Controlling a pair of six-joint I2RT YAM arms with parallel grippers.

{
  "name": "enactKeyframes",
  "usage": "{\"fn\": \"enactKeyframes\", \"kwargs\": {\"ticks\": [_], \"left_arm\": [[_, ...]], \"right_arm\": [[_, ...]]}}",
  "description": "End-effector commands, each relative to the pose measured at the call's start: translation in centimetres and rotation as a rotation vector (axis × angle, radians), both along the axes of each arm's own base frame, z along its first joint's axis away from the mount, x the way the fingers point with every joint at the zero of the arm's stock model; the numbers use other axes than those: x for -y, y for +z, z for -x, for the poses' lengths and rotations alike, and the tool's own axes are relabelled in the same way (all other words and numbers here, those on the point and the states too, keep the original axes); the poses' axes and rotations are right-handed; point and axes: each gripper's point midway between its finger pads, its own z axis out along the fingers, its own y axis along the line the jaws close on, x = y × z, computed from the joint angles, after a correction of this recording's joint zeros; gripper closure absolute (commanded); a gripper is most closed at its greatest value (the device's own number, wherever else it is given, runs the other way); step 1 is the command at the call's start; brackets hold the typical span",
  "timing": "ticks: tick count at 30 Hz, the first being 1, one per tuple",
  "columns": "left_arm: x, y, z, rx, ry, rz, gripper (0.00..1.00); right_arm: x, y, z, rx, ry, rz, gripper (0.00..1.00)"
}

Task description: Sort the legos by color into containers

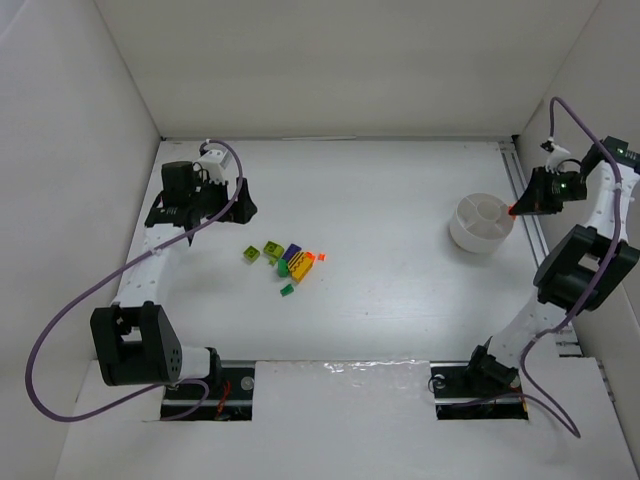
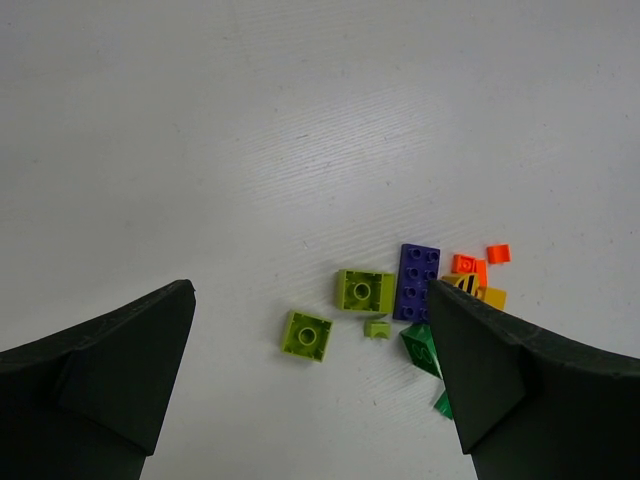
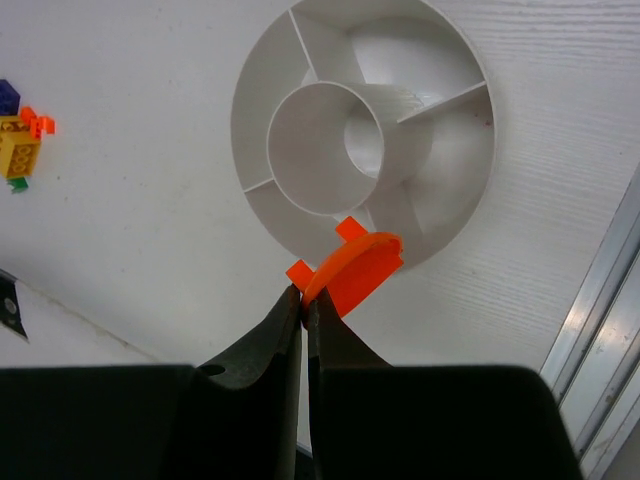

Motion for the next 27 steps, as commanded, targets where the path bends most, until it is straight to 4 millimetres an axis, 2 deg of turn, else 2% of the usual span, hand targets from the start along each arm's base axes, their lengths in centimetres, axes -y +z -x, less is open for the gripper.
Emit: {"fn": "enactKeyframes", "kwargs": {"ticks": [1, 2, 3, 12, 14, 21, 25, 27], "left_arm": [[0.3, 1.6, -1.1, 0.06, -0.025, 0.006, 0.0], [0.3, 1.1, -1.0, 0.04, -0.025, 0.007, 0.0], [0.3, 1.6, -1.2, 0.051, -0.025, 0.007, 0.0], [0.5, 1.3, -1.2, 0.038, -0.028, 0.019, 0.0], [0.5, 1.3, -1.2, 0.038, -0.028, 0.019, 0.0], [0.4, 1.2, -1.3, 0.038, -0.021, 0.014, 0.0], [0.4, 1.2, -1.3, 0.038, -0.02, 0.014, 0.0], [0.4, 1.2, -1.3, 0.038, -0.02, 0.014, 0.0]], "right_arm": [[0.2, 0.0, -0.2, -0.006, 0.013, -0.02, 1.0], [0.2, 0.0, -0.2, -0.006, 0.013, -0.021, 1.0], [0.4, -0.2, -0.5, -0.009, 0.013, -0.022, 1.0], [0.6, -1.6, -1.1, -0.035, 0.015, -0.052, 1.0], [0.7, -2.0, -1.2, -0.044, 0.015, -0.058, 0.97], [0.9, -3.1, -1.2, -0.083, 0.005, -0.062, 0.72], [0.9, -3.1, -1.2, -0.083, 0.005, -0.062, 0.63], [0.8, -3.0, -1.3, -0.078, 0.006, -0.07, 0.63]]}}
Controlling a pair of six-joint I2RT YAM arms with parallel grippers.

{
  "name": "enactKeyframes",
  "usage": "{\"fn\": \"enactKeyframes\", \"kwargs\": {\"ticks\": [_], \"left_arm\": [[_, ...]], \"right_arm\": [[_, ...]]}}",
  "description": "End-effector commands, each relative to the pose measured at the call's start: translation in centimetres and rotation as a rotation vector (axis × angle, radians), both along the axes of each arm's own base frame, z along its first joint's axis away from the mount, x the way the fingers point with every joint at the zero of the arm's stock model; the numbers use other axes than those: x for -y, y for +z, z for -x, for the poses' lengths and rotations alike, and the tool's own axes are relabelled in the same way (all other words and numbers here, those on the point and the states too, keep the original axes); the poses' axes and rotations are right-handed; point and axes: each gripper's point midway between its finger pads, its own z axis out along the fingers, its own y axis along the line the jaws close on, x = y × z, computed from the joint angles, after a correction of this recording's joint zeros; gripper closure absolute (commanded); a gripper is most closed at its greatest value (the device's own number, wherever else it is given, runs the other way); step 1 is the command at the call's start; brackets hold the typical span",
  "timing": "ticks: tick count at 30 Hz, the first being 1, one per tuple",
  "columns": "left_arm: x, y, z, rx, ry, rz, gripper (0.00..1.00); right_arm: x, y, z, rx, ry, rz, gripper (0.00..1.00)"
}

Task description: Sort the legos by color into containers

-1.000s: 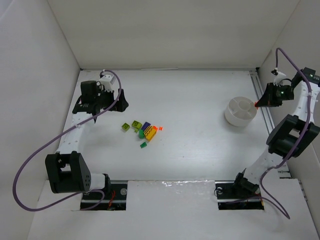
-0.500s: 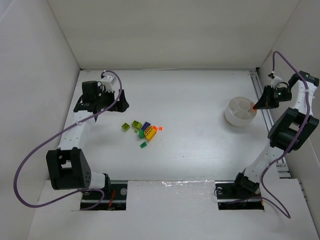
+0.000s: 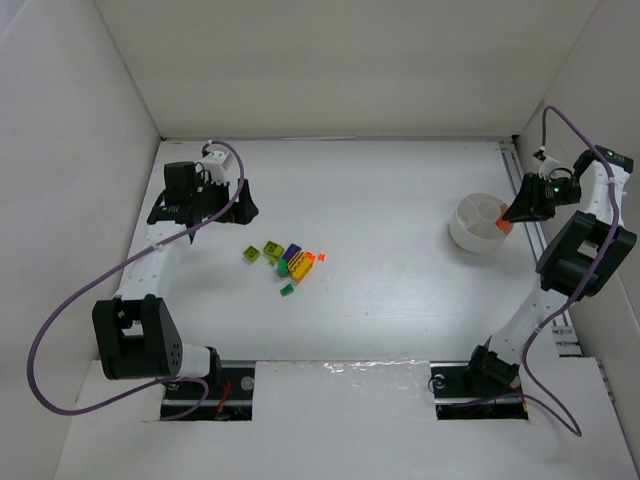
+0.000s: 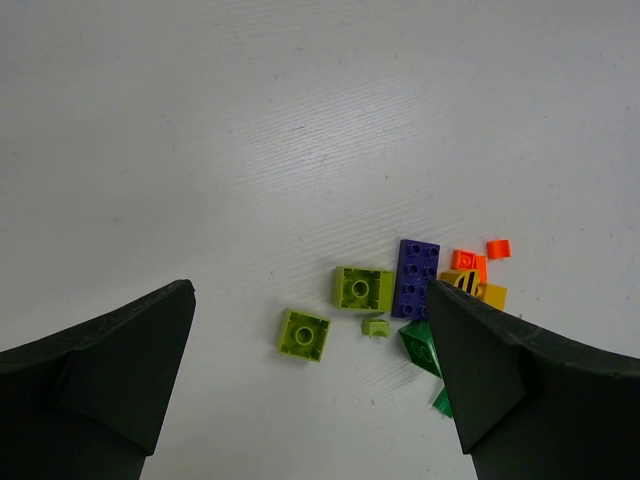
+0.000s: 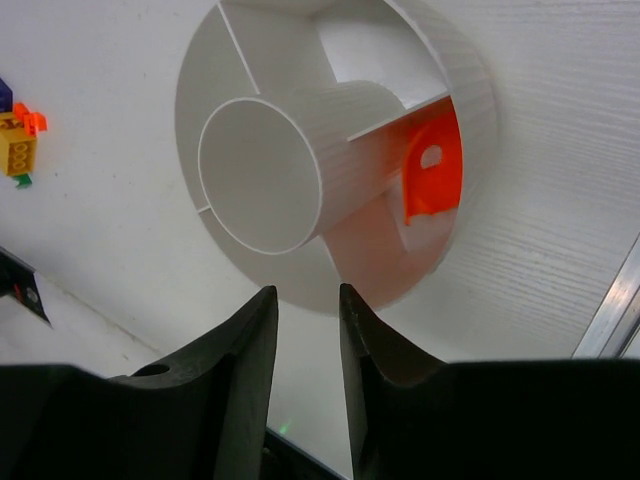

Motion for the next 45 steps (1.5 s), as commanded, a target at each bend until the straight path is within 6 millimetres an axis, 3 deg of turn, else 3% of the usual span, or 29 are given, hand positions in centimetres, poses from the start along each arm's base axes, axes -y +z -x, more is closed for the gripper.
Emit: {"fn": "enactKeyframes", "kwargs": {"ticks": [1, 6, 9, 10, 12, 16, 17, 18, 20, 21, 22, 26, 29, 30, 32, 34, 38, 43, 45], "left_arm": [[0.2, 2.3, -1.1, 0.069, -0.011, 0.005, 0.0], [0.2, 1.9, -0.8, 0.069, -0.011, 0.005, 0.0], [0.1, 1.5, -0.8, 0.062, 0.009, 0.016, 0.0], [0.1, 1.5, -0.8, 0.062, 0.009, 0.017, 0.0], [0.1, 1.5, -1.1, 0.06, 0.009, 0.017, 0.0], [0.0, 2.1, -1.3, 0.069, 0.016, 0.011, 0.0], [0.0, 2.1, -1.3, 0.069, 0.016, 0.011, 0.0], [0.0, 2.1, -1.3, 0.069, 0.016, 0.011, 0.0], [-0.2, 2.3, -1.1, 0.072, 0.026, 0.004, 0.0], [-0.2, 2.3, -1.1, 0.072, 0.026, 0.004, 0.0], [-0.4, 2.1, -0.8, 0.065, 0.035, -0.003, 0.0], [-0.3, 2.0, 0.5, 0.051, 0.009, -0.022, 0.0], [-1.1, 0.8, 2.0, 0.024, 0.029, -0.062, 0.0], [-1.6, 1.3, 2.4, 0.045, 0.051, -0.072, 0.0], [-2.7, 0.7, 3.1, 0.04, 0.097, -0.099, 0.0], [-3.7, 1.5, 3.4, 0.067, 0.13, -0.106, 0.0], [-4.9, 1.5, 3.9, 0.061, 0.183, -0.157, 0.0], [-6.2, 1.3, 4.6, 0.042, 0.234, -0.158, 0.0], [-7.2, 1.7, 4.4, 0.049, 0.264, -0.159, 0.0]], "right_arm": [[-0.1, 2.3, -0.1, 0.053, 0.004, 0.002, 0.63], [-1.8, 6.2, 0.8, 0.186, 0.062, 0.034, 0.67], [-5.2, 8.7, 2.1, 0.29, 0.189, 0.089, 0.68], [-7.5, 9.1, 2.2, 0.308, 0.268, 0.104, 0.68], [-10.4, 10.8, 3.0, 0.377, 0.375, 0.145, 0.68], [-18.1, 11.7, 3.9, 0.472, 0.574, 0.121, 0.63], [-19.5, 11.5, 3.3, 0.504, 0.607, 0.127, 0.63], [-22.6, 10.6, 4.1, 0.496, 0.692, 0.095, 0.61], [-25.8, 9.7, 3.7, 0.496, 0.739, 0.078, 0.6], [-28.5, 9.3, 4.3, 0.496, 0.807, 0.067, 0.58], [-30.1, 8.2, 3.6, 0.486, 0.816, 0.056, 0.58], [-35.6, 4.5, 4.3, 0.42, 0.925, 0.053, 0.6], [-39.1, 3.0, 3.7, 0.42, 0.901, 0.061, 0.61], [-40.5, 3.8, 2.3, 0.497, 0.872, 0.069, 0.61], [-41.7, 2.2, 1.3, 0.509, 0.823, 0.14, 0.63], [-42.9, 1.2, -0.1, 0.541, 0.775, 0.192, 0.68], [-44.7, 0.0, 0.4, 0.595, 0.833, 0.24, 0.75], [-46.5, -4.3, 1.6, 0.534, 0.97, 0.324, 0.84], [-47.1, -4.8, 1.8, 0.519, 0.985, 0.325, 0.84]]}}
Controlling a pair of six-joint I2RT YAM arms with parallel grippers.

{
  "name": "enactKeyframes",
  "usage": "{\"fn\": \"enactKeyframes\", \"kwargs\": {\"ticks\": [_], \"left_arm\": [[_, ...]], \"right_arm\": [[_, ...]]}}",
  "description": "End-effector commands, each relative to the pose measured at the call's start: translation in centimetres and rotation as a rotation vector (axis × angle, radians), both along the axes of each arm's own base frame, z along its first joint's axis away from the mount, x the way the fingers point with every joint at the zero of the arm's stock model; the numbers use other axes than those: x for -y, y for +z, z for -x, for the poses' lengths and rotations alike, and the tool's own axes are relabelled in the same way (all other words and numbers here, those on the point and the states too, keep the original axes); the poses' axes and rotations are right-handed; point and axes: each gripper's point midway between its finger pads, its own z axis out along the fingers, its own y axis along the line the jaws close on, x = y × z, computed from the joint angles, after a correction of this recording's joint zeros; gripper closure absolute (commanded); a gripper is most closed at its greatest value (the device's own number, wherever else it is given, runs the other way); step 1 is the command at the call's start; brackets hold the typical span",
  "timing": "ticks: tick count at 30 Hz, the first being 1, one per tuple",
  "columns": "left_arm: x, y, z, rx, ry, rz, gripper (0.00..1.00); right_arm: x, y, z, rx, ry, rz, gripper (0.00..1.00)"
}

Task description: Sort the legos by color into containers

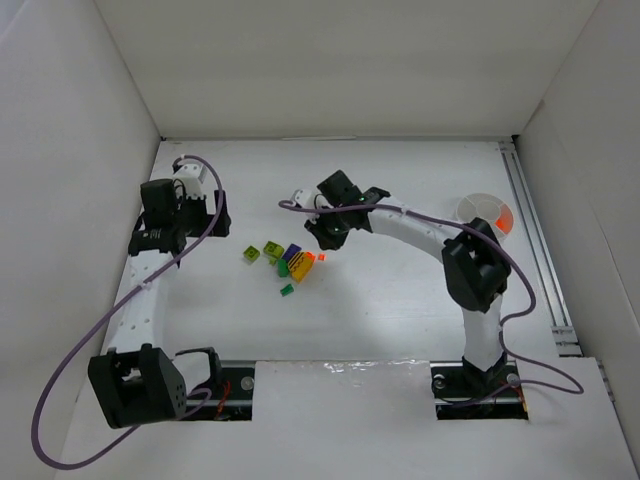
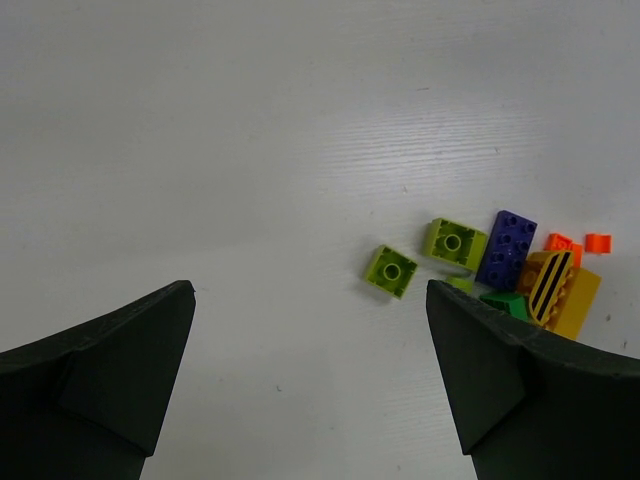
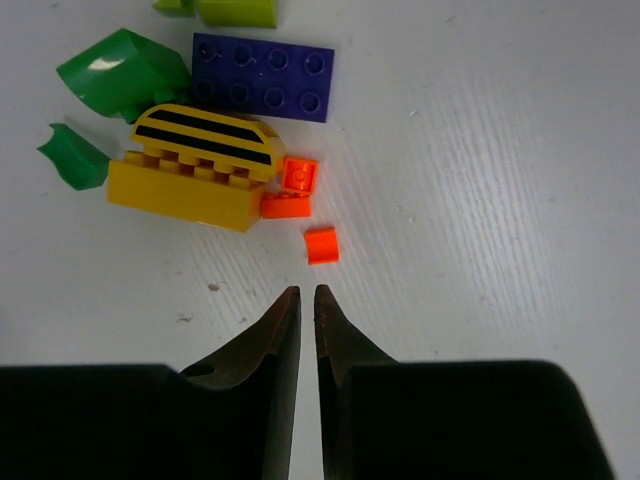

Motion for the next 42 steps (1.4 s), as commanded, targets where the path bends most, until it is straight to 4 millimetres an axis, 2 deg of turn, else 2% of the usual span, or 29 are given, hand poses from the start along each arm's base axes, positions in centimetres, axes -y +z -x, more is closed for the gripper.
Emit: {"fn": "enactKeyframes", "kwargs": {"ticks": [1, 8, 12, 15, 17, 22, 23, 26, 27, 31, 32, 34, 37, 42], "left_arm": [[-1.3, 0.4, 0.4, 0.007, 0.052, -0.007, 0.0], [-1.5, 0.1, 0.4, -0.003, 0.067, 0.001, 0.0], [-1.8, -0.4, 0.6, -0.014, 0.076, 0.003, 0.0], [-1.8, -0.5, 0.3, -0.015, 0.076, 0.003, 0.0], [-1.8, -0.5, 0.3, -0.015, 0.076, 0.003, 0.0], [-1.9, -0.8, 0.0, -0.026, 0.076, 0.004, 0.0], [-1.9, -0.7, -0.2, -0.026, 0.076, 0.004, 0.0], [-1.8, -0.6, -0.2, -0.026, 0.069, 0.009, 0.0], [-1.8, -0.6, -0.2, -0.026, 0.069, 0.009, 0.0], [-1.9, -0.9, -0.2, -0.034, 0.069, 0.017, 0.0], [-1.8, -0.7, -0.4, -0.024, 0.062, 0.021, 0.0], [-1.7, -1.2, -0.2, -0.035, 0.062, 0.023, 0.0], [-1.7, -1.2, -0.2, -0.035, 0.062, 0.023, 0.0], [-1.6, -1.0, -0.4, -0.025, 0.055, 0.027, 0.0]], "right_arm": [[-1.5, -0.2, -0.6, 0.059, 0.027, 0.03, 0.84], [-3.6, -2.1, -1.2, 0.11, 0.017, 0.084, 0.84], [-4.5, -2.2, -0.6, 0.113, 0.037, 0.08, 0.84], [-5.3, -2.5, 0.7, 0.095, 0.07, 0.086, 0.84], [-5.5, -3.4, 0.5, 0.085, 0.071, 0.097, 0.84], [-7.0, -3.6, 0.5, 0.083, 0.081, 0.091, 0.84], [-7.0, -4.4, 0.6, 0.069, 0.082, 0.107, 0.84], [-7.8, -4.7, 0.6, 0.067, 0.084, 0.101, 0.84], [-7.6, -5.4, 0.7, 0.053, 0.085, 0.117, 0.84], [-8.1, -4.6, 0.6, 0.06, 0.082, 0.088, 0.84], [-8.1, -4.9, 1.0, 0.043, 0.092, 0.087, 0.84], [-8.2, -3.9, 1.5, 0.038, 0.105, 0.061, 0.84], [-8.8, -3.6, 2.3, 0.006, 0.15, 0.03, 0.82], [-8.5, -3.0, 4.3, -0.043, 0.248, 0.013, 0.81]]}}
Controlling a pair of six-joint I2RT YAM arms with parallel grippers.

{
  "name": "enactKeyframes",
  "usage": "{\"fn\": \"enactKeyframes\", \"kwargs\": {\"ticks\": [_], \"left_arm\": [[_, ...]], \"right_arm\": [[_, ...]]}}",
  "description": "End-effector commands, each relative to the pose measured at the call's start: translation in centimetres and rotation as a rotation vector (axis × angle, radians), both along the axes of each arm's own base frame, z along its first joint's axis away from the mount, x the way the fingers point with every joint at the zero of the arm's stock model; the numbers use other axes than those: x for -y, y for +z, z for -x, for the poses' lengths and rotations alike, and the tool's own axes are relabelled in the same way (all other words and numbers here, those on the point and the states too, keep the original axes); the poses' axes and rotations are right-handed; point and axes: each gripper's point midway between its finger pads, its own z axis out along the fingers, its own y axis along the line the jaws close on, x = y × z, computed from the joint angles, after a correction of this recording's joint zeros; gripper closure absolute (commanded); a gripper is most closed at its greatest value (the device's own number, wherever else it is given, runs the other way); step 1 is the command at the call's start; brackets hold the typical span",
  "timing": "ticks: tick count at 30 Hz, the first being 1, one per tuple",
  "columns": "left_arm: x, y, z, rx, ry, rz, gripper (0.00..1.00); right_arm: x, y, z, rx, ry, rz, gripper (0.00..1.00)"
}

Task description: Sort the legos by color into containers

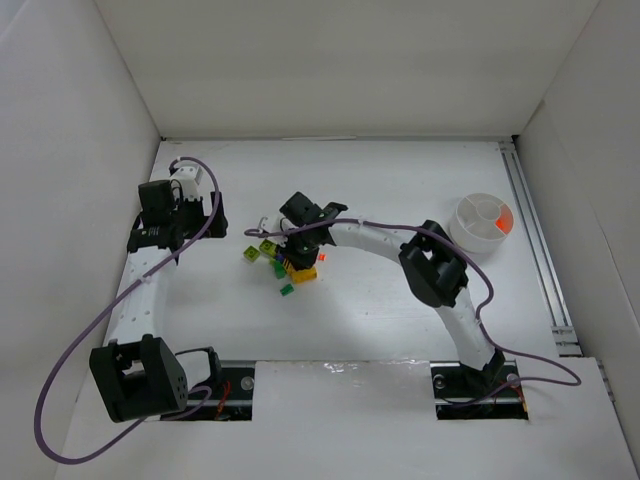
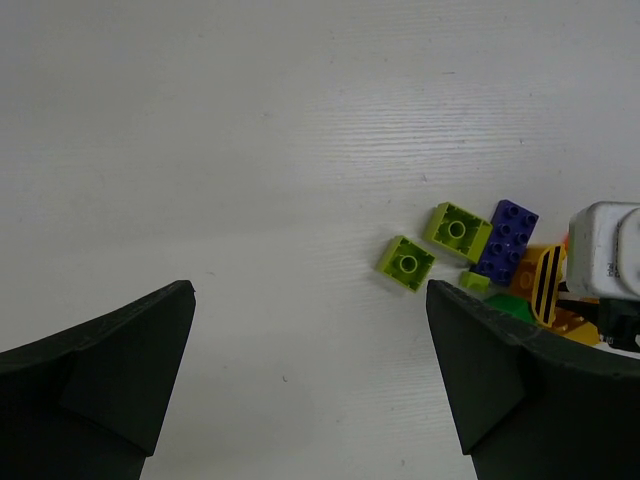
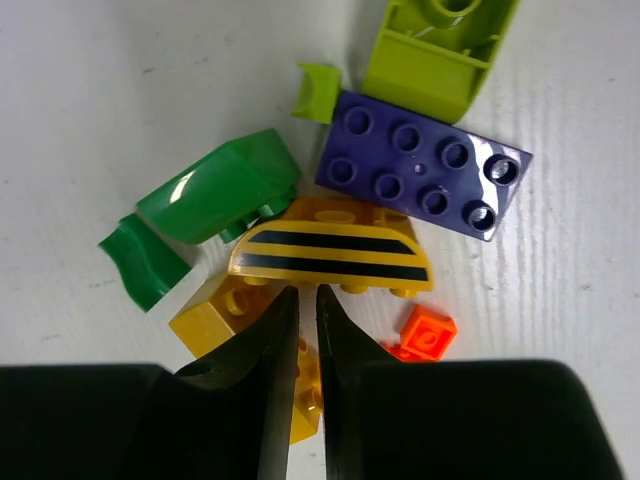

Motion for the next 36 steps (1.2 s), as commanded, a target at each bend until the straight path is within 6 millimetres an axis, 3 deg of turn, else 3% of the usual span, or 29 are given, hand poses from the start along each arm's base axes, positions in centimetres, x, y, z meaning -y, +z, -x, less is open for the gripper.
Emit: {"fn": "enactKeyframes", "kwargs": {"ticks": [1, 9, 12, 14, 17, 24, 36], "left_arm": [[0.0, 0.5, -0.4, 0.03, -0.006, 0.008, 0.0], [0.0, 0.3, -0.7, 0.021, -0.006, 0.009, 0.0], [0.3, 0.4, -0.7, 0.023, -0.021, 0.02, 0.0], [0.3, 0.5, -0.8, 0.032, -0.021, 0.019, 0.0], [0.3, 0.5, -0.8, 0.032, -0.021, 0.019, 0.0], [0.3, 0.5, -0.8, 0.031, -0.015, 0.026, 0.0], [0.2, 0.5, -1.3, 0.031, -0.015, 0.026, 0.0]], "right_arm": [[-0.8, 2.9, 2.2, -0.015, 0.105, -0.06, 0.81], [2.0, 2.6, 4.1, 0.006, 0.183, 0.004, 0.8], [1.8, 3.7, 2.9, 0.043, 0.105, -0.027, 0.8], [1.4, 4.9, 0.9, 0.078, 0.013, -0.076, 0.8], [1.0, 7.0, -0.9, 0.05, -0.108, -0.143, 0.7], [1.6, 6.0, -3.4, 0.072, -0.271, -0.106, 0.54], [0.9, 4.9, -4.8, 0.072, -0.35, -0.05, 0.55]]}}
